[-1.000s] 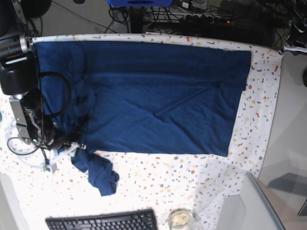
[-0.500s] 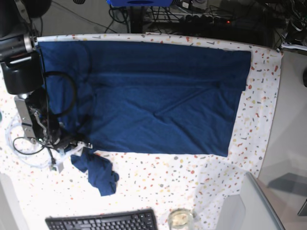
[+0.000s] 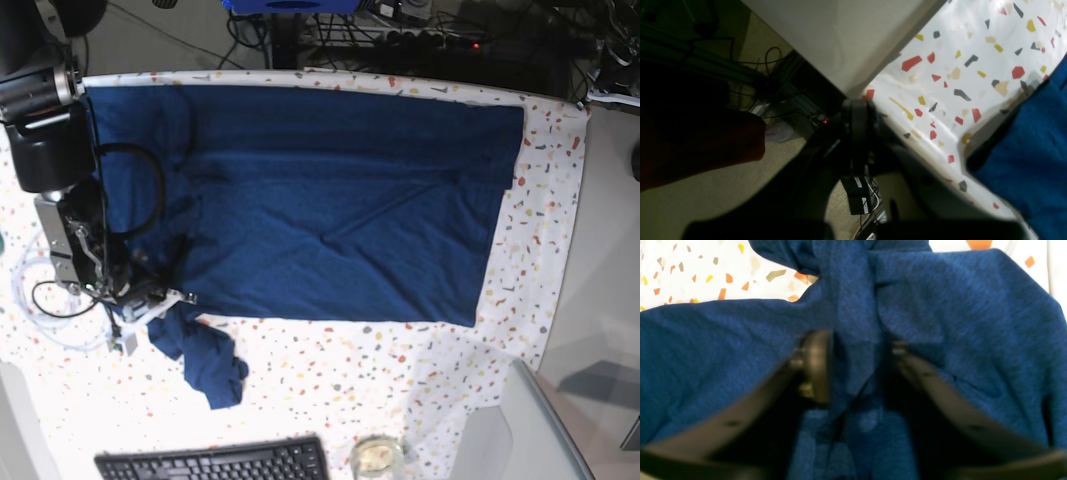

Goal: Layout the t-shirt on the table in an organized manner, then fold the t-shirt properly
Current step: 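Release the shirt and move the right gripper onto the bunched sleeve fabric, then grasp the bunched fabric with the right gripper and pull it outward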

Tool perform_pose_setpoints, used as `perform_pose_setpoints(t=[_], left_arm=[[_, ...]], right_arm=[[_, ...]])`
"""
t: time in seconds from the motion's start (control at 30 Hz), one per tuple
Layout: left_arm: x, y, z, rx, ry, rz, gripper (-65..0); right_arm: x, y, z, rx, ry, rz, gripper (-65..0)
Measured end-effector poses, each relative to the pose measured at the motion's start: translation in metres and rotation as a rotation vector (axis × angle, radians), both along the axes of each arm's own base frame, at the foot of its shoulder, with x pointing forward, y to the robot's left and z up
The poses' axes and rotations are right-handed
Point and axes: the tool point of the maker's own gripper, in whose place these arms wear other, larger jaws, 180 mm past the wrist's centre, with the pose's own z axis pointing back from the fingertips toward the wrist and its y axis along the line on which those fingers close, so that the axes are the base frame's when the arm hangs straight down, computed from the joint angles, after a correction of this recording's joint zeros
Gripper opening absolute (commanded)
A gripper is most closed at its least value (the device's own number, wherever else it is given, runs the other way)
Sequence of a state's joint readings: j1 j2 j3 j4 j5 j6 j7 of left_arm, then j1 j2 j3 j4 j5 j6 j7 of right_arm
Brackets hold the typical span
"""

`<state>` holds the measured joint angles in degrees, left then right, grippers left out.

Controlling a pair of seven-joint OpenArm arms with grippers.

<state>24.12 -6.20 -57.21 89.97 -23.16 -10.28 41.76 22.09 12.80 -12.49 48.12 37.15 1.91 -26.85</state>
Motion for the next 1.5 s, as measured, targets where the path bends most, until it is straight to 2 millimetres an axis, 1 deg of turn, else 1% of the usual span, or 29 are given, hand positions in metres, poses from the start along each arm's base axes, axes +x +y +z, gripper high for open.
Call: perform_pose_setpoints(t=[0.03,0.1,0.17,0.23,0.33,0.43,0.57,0.73,0.8,0.9,1.23,1.27,1.3,1.33,1.4,1.47,1.5], left_arm=[[0.0,0.0,0.0,0.0,0.0,0.0,-65.0],[0.0,0.0,0.0,0.0,0.0,0.0,-65.0],[0.0,0.0,0.0,0.0,0.0,0.001,-65.0],[0.0,0.0,0.0,-0.001,-0.001,0.001,-65.0],[-0.002,0.001,0.0,0.001,0.002,0.002,-65.0],[-0.002,0.001,0.0,0.0,0.003,0.002,-65.0],[-0.002,0.001,0.0,0.0,0.003,0.002,-65.0],[-0.001,0.002,0.001,0.005,0.003,0.0,-65.0],[-0.001,0.003,0.001,0.006,0.003,-0.001,-65.0],[-0.001,0.002,0.001,0.005,0.003,0.0,-65.0],[-0.001,0.002,0.001,0.005,0.003,-0.001,-65.0],[-0.001,0.002,0.001,0.005,0.003,-0.001,-65.0],[-0.001,0.002,0.001,0.005,0.003,-0.001,-65.0],[-0.001,0.002,0.001,0.005,0.003,-0.001,-65.0],[-0.001,0.002,0.001,0.005,0.003,-0.001,-65.0],[0.0,0.0,0.001,0.004,0.0,-0.002,-65.0],[0.001,-0.001,0.003,0.006,-0.004,-0.005,-65.0]], right_arm=[[0.0,0.0,0.0,0.0,0.001,0.001,-65.0],[-0.001,0.0,-0.001,-0.001,0.003,0.001,-64.1],[-0.003,0.002,0.001,-0.001,-0.007,0.011,-65.0],[-0.007,0.009,0.008,0.011,-0.038,0.025,-65.0],[-0.02,0.024,0.018,0.028,-0.075,0.056,-65.0],[-0.044,0.044,0.024,0.051,-0.029,0.129,-65.0],[-0.069,0.063,0.037,0.08,-0.057,0.176,-65.0],[-0.102,0.076,0.044,0.108,-0.062,0.175,-65.0],[-0.116,0.08,0.042,0.117,-0.054,0.184,-65.0],[-0.133,0.083,0.033,0.125,-0.017,0.188,-65.0],[-0.168,0.084,0.014,0.133,0.059,0.182,-64.7],[-0.169,0.083,0.013,0.133,0.063,0.181,-63.9],[-0.17,0.083,0.012,0.133,0.063,0.181,-61.5],[-0.17,0.083,0.012,0.134,0.063,0.181,-57.8],[-0.169,0.084,0.017,0.132,0.055,0.189,-47.1],[-0.162,0.087,0.033,0.135,0.006,0.204,-36.6],[-0.156,0.088,0.041,0.14,-0.02,0.205,-32.9]])
